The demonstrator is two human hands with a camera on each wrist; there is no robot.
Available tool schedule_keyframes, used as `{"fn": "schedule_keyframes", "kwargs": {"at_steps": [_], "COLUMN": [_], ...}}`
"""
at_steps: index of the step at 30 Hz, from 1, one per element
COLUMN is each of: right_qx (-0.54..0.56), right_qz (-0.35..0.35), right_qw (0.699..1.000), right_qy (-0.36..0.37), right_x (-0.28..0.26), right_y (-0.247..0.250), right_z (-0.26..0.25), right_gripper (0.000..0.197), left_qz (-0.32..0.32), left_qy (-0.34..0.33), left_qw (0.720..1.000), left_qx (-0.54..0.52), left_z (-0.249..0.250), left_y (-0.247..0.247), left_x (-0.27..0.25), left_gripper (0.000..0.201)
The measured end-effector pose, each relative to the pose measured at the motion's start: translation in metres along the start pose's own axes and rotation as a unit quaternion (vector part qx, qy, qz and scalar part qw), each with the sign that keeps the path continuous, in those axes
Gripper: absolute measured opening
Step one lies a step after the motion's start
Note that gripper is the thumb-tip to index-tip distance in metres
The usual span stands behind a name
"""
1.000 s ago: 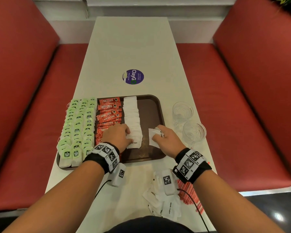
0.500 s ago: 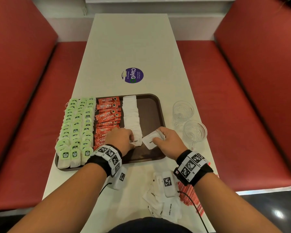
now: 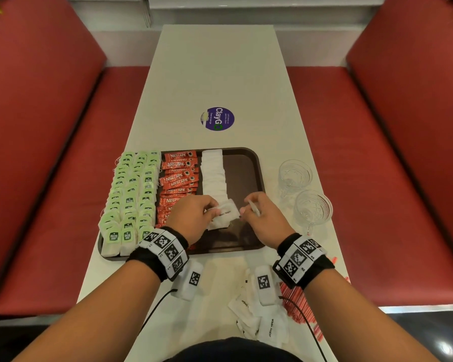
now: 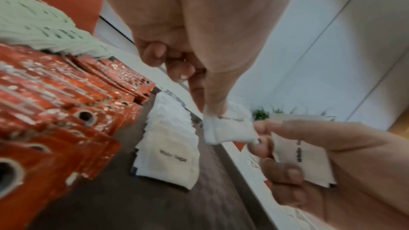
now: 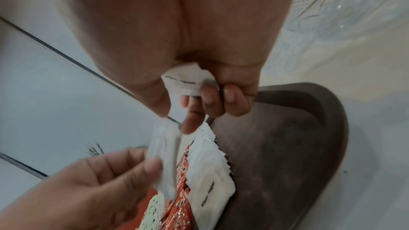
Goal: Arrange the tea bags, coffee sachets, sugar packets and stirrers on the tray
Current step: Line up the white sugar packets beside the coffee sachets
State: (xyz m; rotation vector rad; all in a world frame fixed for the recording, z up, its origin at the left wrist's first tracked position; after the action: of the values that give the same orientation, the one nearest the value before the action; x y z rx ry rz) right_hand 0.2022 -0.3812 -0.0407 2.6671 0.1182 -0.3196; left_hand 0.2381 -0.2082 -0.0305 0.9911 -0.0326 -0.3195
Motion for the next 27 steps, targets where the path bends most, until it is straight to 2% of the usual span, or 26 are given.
{"fn": "schedule_keyframes", "kwargs": {"at_steps": [4, 6, 8, 11, 15, 18, 21, 27], "right_qx": [0.067, 0.089, 0.098, 0.103, 0.128, 0.128, 0.107, 0.045], "right_qz": [-0.007, -0.015, -0.018, -0.008, 0.000, -0.014, -0.023, -0.014], "right_qw": [0.996, 0.994, 0.992, 0.992, 0.989, 0.989, 0.992, 0.997], "right_qy": [-0.052, -0.066, -0.072, -0.069, -0.073, -0.071, -0.068, -0.055], "right_x": [-0.004, -0.005, -0.004, -0.005, -0.006, -0.008, -0.010, -0.007], "right_y": [0.006, 0.006, 0.005, 0.009, 0.011, 0.009, 0.007, 0.007], "right_z": [0.009, 0.013, 0.018, 0.017, 0.016, 0.011, 0.008, 0.016], "right_gripper": [0.019, 0.032, 0.039, 0.043, 0.029, 0.025, 0.033, 0.014], "left_qz": [-0.075, -0.102, -0.100, -0.065, -0.028, -0.062, -0.103, -0.092], "left_qy": [0.057, 0.070, 0.078, 0.091, 0.095, 0.085, 0.057, 0.044], "left_qw": [0.992, 0.988, 0.984, 0.984, 0.980, 0.974, 0.962, 0.961], "left_qx": [0.080, 0.097, 0.122, 0.140, 0.173, 0.198, 0.245, 0.256], "left_z": [-0.027, -0.033, -0.035, -0.035, -0.032, -0.028, -0.021, -0.010], "left_y": [-0.017, -0.027, -0.032, -0.027, -0.017, -0.024, -0.035, -0.032], "left_x": [-0.002, -0.004, -0.003, 0.001, 0.004, 0.002, 0.001, 0.010], "left_gripper": [0.017, 0.017, 0.018, 0.017, 0.023, 0.032, 0.033, 0.026]}}
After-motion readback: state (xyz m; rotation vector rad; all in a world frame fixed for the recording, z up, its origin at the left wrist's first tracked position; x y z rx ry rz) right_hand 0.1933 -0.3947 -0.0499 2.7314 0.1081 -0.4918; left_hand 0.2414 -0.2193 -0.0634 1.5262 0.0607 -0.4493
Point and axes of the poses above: each hand's wrist, its own x-axis towards the middle knuckle, its own y-axis out of the back of the hand, z = x × y, the point moved 10 cm from there along x, towards the middle knuckle
